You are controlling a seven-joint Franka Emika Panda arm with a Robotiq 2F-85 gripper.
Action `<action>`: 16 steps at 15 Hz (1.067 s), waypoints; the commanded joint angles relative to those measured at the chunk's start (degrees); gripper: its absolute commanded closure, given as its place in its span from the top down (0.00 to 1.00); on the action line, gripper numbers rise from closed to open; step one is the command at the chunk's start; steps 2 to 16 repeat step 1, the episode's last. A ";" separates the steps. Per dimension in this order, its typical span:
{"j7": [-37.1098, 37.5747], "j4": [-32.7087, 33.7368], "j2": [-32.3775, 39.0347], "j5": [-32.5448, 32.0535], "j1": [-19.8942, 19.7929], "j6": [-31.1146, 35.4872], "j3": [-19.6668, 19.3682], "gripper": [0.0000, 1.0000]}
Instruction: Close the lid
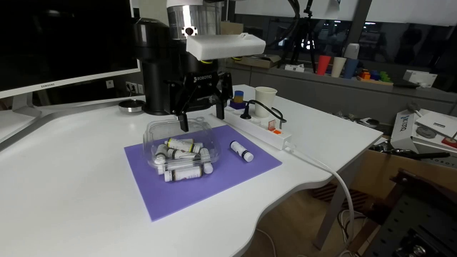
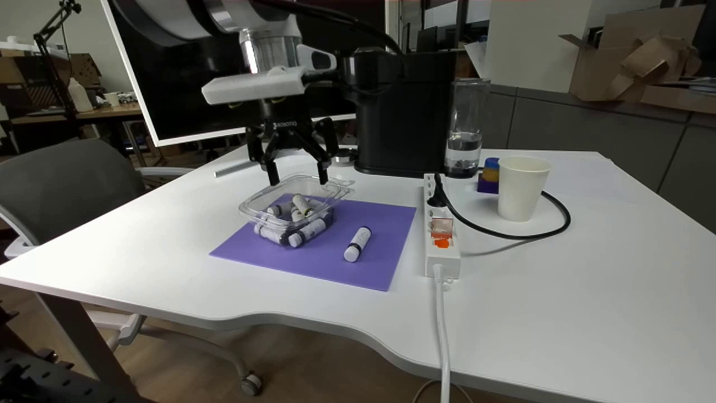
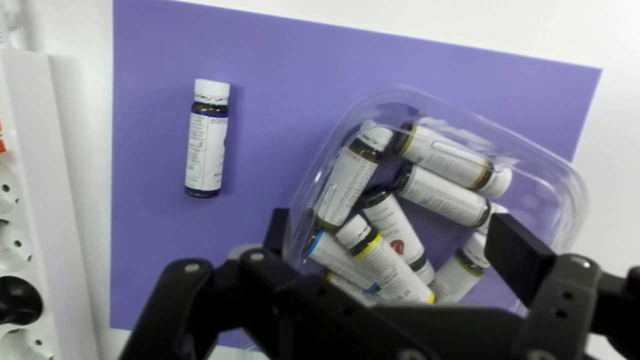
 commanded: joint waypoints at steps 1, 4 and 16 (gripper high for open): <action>-8.65 -0.52 -2.77 6.17 0.54 -5.22 0.68 1.00; -8.65 -0.52 -2.77 6.17 0.54 -5.22 0.68 1.00; -8.65 -0.52 -2.77 6.17 0.54 -5.22 0.68 1.00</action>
